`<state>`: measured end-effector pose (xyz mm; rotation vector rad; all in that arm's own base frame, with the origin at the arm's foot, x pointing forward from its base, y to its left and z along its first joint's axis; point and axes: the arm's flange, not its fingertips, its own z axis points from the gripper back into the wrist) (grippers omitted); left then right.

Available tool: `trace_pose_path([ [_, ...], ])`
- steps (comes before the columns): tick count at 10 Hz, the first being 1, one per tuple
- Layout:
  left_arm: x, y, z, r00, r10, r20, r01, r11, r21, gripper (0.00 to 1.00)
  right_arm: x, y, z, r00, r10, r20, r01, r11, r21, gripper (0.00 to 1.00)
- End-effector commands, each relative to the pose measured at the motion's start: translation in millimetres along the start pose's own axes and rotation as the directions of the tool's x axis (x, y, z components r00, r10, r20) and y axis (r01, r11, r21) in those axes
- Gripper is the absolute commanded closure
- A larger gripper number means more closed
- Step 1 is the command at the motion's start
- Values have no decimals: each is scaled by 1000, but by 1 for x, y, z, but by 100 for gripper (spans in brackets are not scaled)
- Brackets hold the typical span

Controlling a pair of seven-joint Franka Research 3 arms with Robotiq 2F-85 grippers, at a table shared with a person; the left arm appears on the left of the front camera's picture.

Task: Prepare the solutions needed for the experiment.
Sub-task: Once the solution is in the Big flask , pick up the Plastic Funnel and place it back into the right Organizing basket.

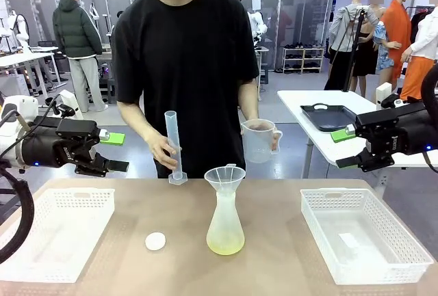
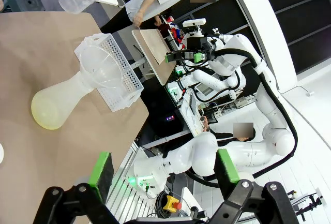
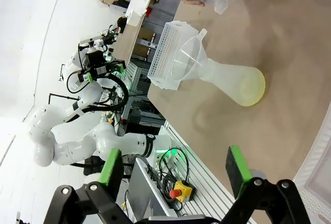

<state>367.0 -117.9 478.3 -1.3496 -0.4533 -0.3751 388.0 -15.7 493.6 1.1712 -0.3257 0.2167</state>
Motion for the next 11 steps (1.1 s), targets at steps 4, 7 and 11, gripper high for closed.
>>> trace_pose_path([
  [4, 1, -2, -2, 1000, 9, 15, -9, 1000, -22, 0, 0, 1, 0, 1000, 2, 1, -2, 1000, 0, 0],
  [7, 1, -2, -2, 1000, 9, 15, -9, 1000, -22, 0, -3, 3, 2, 1000, 0, 7, 0, 1000, 19, 0],
  [11, 1, -2, -2, 1000, 9, 15, -9, 1000, -22, 0, 13, 17, -9, 999, -14, -34, 13, 999, -52, 0],
])
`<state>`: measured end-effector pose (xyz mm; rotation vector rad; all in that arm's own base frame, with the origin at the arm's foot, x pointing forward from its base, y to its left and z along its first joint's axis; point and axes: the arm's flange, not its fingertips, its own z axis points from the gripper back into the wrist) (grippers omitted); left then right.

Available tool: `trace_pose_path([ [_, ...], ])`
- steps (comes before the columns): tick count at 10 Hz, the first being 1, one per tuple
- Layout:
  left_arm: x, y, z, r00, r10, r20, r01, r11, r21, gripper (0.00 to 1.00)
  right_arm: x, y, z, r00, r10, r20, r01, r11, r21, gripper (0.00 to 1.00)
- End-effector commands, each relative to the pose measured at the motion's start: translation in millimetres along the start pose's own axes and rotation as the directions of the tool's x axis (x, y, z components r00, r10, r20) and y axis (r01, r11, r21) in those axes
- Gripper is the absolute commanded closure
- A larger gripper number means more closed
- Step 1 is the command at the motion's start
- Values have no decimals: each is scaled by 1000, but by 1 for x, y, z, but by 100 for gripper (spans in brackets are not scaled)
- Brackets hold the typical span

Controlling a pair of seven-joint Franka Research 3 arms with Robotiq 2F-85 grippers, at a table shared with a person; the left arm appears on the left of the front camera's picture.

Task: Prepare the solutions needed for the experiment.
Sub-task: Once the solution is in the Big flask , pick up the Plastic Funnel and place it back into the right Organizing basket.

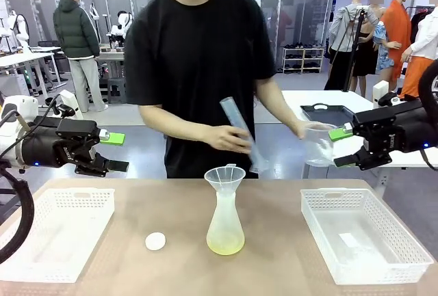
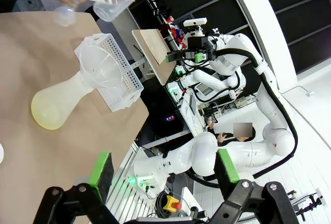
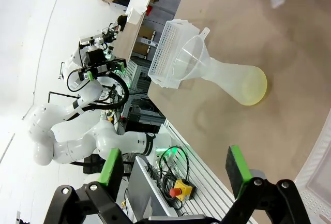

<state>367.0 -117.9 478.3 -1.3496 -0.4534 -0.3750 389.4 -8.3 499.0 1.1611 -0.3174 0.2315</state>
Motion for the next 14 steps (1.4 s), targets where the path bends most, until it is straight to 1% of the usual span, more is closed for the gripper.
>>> trace_pose_path([
  [1, 1, -2, -2, 1000, 9, 15, -9, 1000, -22, 0, 19, 15, -9, 999, -13, -40, 9, 995, -96, 0],
  [3, 1, -2, -2, 1000, 9, 15, -9, 1000, -22, 0, 42, 30, -20, 996, -17, -88, -2, 978, -209, 0],
  [4, 1, -2, -2, 1000, 9, 15, -9, 1000, -22, 0, 54, 40, -27, 995, -30, -93, 3, 962, -273, 0],
  [5, 1, -2, -2, 1000, 9, 15, -9, 1000, -22, 0, 68, 53, -36, 994, -28, -102, -4, 953, -303, 0],
  [6, 1, -2, -2, 1000, 9, 15, -9, 1000, -22, 0, 79, 63, -47, 994, -36, -102, -1, 940, -341, 0],
  [7, 1, -2, -2, 1000, 9, 15, -9, 1000, -22, 0, 89, 70, -61, 995, -53, -80, 17, 920, -391, 0],
  [9, 1, -2, -2, 1000, 9, 15, -9, 1000, -22, 0, 99, 81, -84, 994, -65, -82, 22, 897, -442, 0],
  [10, 1, -2, -2, 1000, 9, 15, -9, 1000, -22, 0, 101, 84, -96, 995, -58, -83, 10, 871, -492, 0],
  [12, 1, -2, -2, 1000, 9, 15, -9, 1000, -22, 0, 102, 91, -121, 991, -61, -117, -13, 839, -544, 0],
  [14, 1, -2, -2, 1000, 9, 15, -9, 1000, -22, 0, 105, 95, -141, 990, -58, -129, -31, 800, -600, 0],
])
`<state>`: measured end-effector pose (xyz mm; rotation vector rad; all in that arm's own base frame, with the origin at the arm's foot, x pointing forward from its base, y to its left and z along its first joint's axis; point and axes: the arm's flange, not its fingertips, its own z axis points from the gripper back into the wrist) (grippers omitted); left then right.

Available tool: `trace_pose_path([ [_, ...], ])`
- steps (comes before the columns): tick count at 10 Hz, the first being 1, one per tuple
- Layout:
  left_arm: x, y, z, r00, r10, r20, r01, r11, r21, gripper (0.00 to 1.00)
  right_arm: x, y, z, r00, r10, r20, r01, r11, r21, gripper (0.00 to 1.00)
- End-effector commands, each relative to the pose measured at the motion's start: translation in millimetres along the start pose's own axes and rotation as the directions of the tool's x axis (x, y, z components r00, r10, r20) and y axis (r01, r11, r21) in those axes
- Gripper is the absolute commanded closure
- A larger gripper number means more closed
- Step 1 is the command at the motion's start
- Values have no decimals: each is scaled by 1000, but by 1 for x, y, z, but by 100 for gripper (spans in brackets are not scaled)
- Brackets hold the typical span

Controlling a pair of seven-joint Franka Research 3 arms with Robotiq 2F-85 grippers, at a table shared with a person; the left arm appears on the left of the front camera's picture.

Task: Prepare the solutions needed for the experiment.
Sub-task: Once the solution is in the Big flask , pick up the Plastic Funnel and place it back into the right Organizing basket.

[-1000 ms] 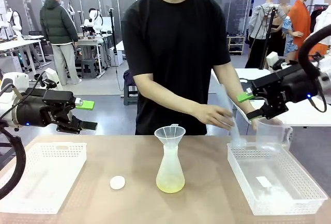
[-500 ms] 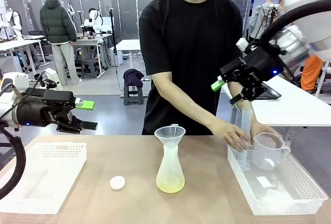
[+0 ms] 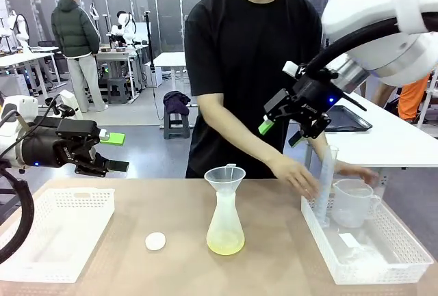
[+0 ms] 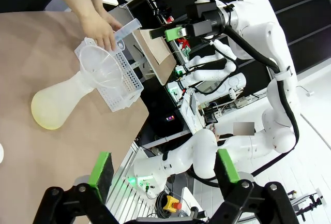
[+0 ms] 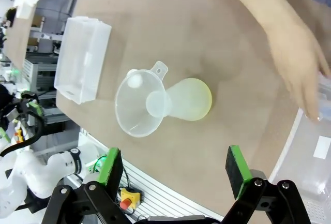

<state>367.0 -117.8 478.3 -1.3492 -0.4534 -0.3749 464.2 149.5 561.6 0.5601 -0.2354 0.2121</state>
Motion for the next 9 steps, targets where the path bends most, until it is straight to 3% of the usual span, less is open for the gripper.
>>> trace_pose_path([
  [1, 1, -2, -2, 1000, 9, 15, -9, 1000, -23, 0, 14, 15, -8, 1000, -26, -5, 26, 997, -75, 0],
  [9, 1, -2, -2, 1000, 9, 15, -9, 1000, -23, 0, 7, 16, -13, 1000, 6, -18, -7, 998, -64, 0],
])
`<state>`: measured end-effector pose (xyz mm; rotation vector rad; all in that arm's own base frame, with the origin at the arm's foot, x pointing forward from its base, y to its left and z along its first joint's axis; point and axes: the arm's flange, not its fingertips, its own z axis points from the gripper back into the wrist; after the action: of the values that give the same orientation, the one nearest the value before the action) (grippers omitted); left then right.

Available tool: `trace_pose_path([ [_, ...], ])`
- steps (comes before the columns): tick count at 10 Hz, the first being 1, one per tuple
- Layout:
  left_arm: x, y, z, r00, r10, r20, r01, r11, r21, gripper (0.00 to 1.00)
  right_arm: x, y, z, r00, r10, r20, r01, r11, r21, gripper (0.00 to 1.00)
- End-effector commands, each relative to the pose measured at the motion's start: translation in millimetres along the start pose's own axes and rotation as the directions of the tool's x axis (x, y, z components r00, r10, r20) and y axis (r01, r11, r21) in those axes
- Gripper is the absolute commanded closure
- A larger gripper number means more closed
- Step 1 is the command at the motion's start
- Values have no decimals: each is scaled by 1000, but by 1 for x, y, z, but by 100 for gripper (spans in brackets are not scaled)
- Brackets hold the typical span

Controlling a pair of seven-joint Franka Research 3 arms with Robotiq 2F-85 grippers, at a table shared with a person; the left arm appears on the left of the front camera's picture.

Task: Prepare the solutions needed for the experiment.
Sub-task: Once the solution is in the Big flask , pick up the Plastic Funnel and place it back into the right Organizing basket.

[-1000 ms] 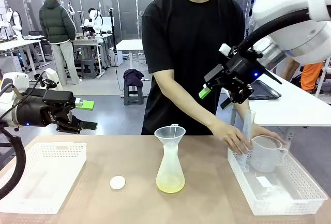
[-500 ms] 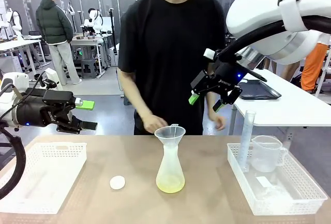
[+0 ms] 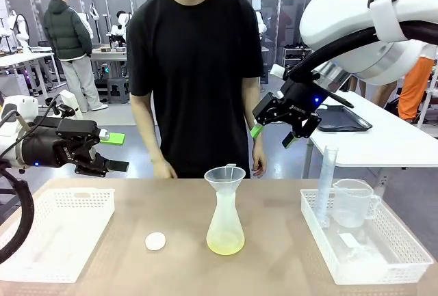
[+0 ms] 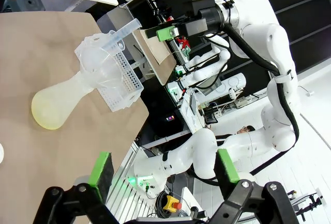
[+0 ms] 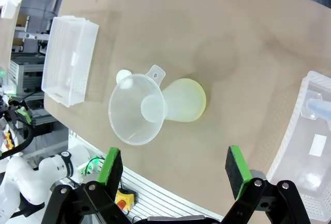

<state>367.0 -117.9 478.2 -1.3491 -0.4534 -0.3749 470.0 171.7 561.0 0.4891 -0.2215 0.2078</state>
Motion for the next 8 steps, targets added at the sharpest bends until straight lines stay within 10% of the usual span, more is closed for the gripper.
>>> trace_pose_path([
  [1, 1, -2, -2, 1000, 9, 15, -9, 1000, -23, 0, 0, 0, 0, 1000, 0, 0, 0, 1000, 0, 0],
  [8, 1, -2, -2, 1000, 9, 15, -9, 1000, -23, 0, 25, 30, -53, 983, -70, -169, 54, 994, -99, 0],
])
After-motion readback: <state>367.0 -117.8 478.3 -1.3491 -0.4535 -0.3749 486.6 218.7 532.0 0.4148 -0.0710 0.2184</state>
